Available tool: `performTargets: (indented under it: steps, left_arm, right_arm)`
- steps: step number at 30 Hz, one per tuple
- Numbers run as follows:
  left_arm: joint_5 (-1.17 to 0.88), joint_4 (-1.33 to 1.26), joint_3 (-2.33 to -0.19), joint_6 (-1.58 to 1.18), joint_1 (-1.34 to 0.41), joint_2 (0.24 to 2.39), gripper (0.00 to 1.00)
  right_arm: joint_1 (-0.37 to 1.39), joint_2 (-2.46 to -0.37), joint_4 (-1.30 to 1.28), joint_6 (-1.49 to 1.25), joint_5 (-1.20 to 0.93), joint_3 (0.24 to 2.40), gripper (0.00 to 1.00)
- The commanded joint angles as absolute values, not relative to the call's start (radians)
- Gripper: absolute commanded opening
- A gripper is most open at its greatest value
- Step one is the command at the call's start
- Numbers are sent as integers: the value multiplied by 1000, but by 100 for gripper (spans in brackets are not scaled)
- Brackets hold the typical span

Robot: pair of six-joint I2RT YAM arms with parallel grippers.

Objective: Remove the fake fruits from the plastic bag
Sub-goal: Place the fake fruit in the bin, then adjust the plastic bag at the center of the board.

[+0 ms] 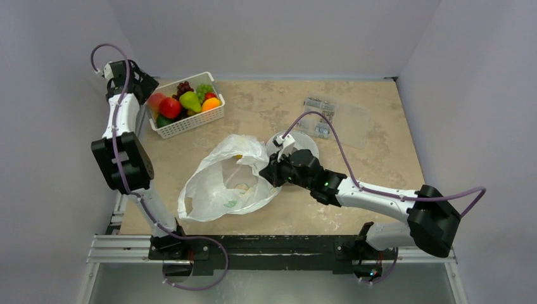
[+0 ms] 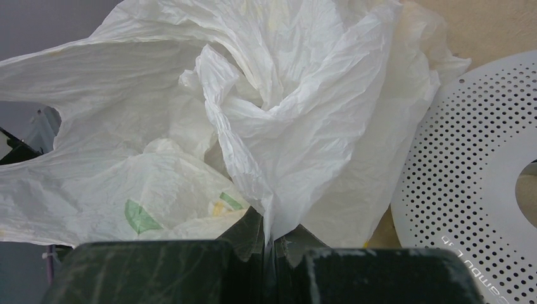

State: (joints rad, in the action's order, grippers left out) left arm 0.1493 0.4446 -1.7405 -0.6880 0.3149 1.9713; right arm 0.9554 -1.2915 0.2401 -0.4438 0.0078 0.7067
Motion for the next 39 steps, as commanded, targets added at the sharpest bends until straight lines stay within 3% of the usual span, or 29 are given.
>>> performTargets:
  steps: [1,9,16,20,27,39]
  left_arm:
    - [44,414,-1611,-722,320,1734,98]
    - [-296,383,-1284,-700,302,1439,89]
    - [-356,510,-1127,-550,158,1023,87]
    - [-438,577,-1048,-487,123,787,81]
    - [-563,570,-812,-611,68,501,71]
    - [-74,576,-703,-514,-532,563,58]
  right_arm:
    - [958,-1297,271,-424,3,750,0]
    - [958,-1310,281,-442,-53,765,0]
    - [959,-1311,284,-461,-97,780,0]
    - [959,-1293,306,-485,-126,776,0]
    - [959,-1308,369,-521,-233,787,0]
    - [959,-1276,322,-462,-231,741,0]
